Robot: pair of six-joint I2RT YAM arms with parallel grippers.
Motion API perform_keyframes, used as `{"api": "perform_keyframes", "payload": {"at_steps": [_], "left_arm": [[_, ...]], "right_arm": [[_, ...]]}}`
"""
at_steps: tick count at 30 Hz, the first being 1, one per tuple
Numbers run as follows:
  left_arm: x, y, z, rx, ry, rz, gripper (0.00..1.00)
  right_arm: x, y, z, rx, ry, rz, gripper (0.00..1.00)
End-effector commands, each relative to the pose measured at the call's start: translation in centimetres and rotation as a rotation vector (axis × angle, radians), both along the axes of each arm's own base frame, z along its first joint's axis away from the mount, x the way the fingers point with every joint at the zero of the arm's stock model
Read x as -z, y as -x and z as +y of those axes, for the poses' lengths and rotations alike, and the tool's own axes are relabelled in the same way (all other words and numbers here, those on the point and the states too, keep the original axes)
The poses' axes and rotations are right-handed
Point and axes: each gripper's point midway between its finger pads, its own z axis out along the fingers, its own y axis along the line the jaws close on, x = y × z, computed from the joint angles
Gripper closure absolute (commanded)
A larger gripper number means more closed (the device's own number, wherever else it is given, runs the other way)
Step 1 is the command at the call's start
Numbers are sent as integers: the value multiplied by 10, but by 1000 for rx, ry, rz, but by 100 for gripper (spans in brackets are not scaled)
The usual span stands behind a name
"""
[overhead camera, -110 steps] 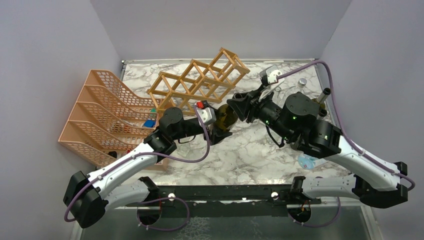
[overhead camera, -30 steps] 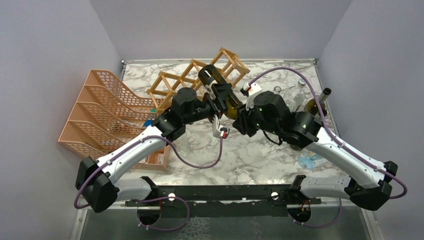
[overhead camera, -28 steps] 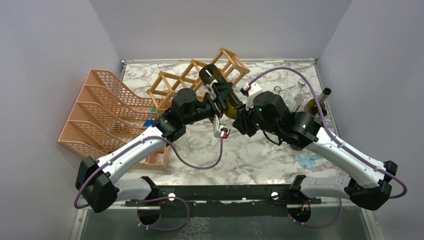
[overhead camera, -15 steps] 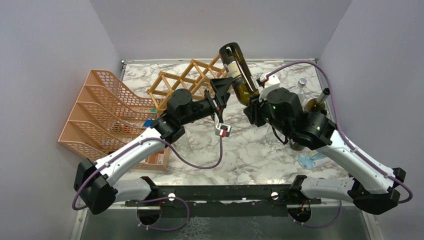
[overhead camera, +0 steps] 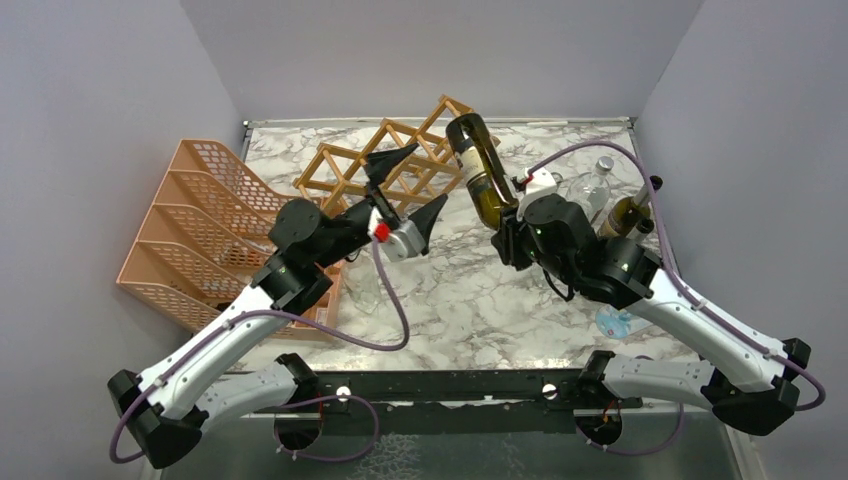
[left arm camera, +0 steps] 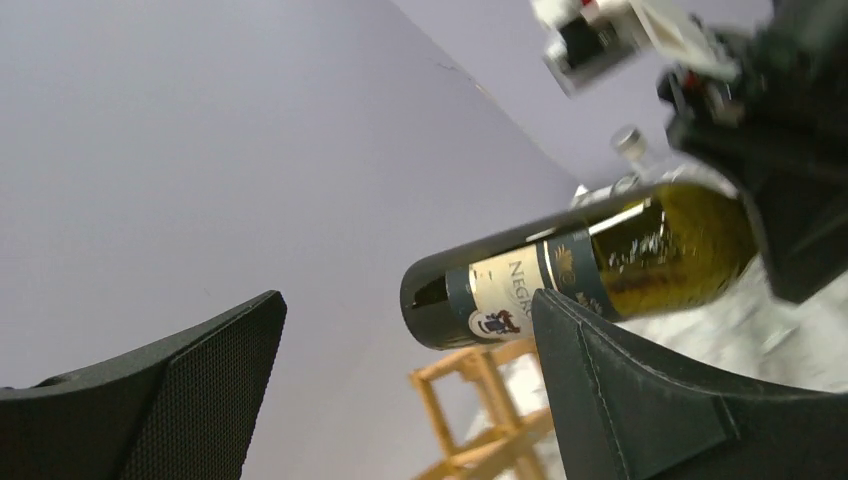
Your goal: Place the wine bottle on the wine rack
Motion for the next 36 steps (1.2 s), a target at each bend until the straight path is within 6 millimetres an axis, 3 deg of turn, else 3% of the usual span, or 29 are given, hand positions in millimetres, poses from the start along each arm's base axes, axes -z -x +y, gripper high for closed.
{"api": "perform_keyframes", "payload": {"at_steps": [1, 4, 11, 17, 23, 27, 36], "left_arm": [[-3, 0, 29, -28, 445, 512, 1], [1, -10, 45, -117, 659, 806, 1], [36, 1, 41, -200, 628, 1141, 1], [54, 1, 44, -241, 631, 1199, 1], [66, -7, 52, -334, 605, 1187, 1], [70, -9, 52, -367, 559, 1191, 1], [76, -15, 58, -437, 537, 1186, 1]], "right_arm": [[-23, -7, 15, -2, -131, -61, 99], [-6, -3, 20, -35, -103, -23, 99], [40, 5, 26, -89, -33, 66, 99], [85, 10, 24, -87, 36, 140, 99], [114, 1, 17, 17, 84, 176, 99], [125, -9, 14, 97, 118, 195, 99], [126, -33, 37, 84, 109, 174, 99]]}}
